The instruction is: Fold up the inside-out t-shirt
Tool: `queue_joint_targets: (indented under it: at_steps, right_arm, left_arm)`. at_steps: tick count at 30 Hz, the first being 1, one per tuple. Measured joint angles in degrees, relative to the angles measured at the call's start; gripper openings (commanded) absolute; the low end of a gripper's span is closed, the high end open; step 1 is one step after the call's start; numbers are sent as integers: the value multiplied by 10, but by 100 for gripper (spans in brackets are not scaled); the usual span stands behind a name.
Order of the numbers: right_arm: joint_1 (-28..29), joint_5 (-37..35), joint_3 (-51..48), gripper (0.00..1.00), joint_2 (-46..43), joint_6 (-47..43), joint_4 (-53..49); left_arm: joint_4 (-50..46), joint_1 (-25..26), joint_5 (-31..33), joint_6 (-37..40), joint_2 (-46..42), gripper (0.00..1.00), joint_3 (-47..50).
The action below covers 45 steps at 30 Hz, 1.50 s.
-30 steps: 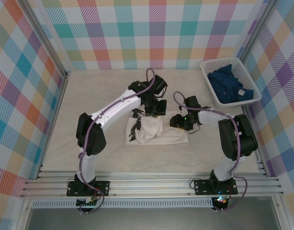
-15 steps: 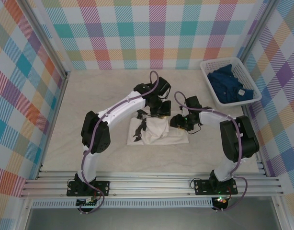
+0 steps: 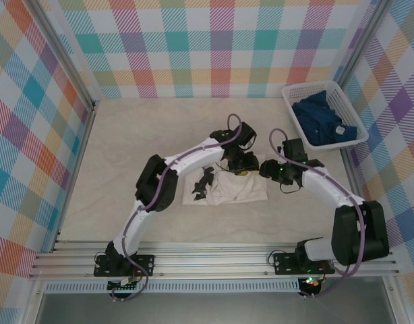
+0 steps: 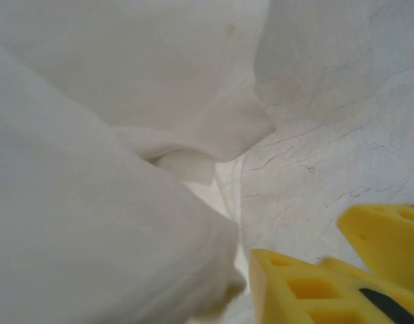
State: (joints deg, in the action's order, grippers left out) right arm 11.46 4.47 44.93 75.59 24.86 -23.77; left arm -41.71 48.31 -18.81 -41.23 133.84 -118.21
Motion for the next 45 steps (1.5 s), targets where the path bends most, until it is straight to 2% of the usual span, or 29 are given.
queue_joint_targets:
  at_steps: [7, 12, 18, 20, 22, 27, 36, 38, 45]
  right_arm:
    - [-2, -64, -33, 58, -123, 4, -28]
    - [-2, -64, -40, 60, -167, -1, -24]
    - [10, 7, -31, 68, -108, -32, 23]
    - [30, 19, -6, 70, -54, -50, 36]
    - [55, 18, 28, 70, 0, -71, 41]
    - [108, -12, 107, 71, 103, -122, 54]
    - [135, -21, 146, 69, 182, -158, 58]
    - [139, -26, 151, 63, 195, -162, 58]
    - [126, -51, 180, 31, 220, -154, 58]
  left_arm:
    - [-3, 9, -6, 45, 13, 63, -44]
    - [0, 6, 8, 109, -81, 69, 35]
    - [31, -26, 47, 151, -296, 73, 241]
    - [43, -54, 47, 152, -339, 73, 294]
    - [54, -74, 47, 152, -346, 73, 321]
    - [78, -75, 38, 152, -304, 68, 342]
    - [135, -65, 28, 128, -280, 58, 387]
    - [152, -64, 28, 122, -277, 54, 393]
    - [200, -54, 29, 102, -274, 30, 430]
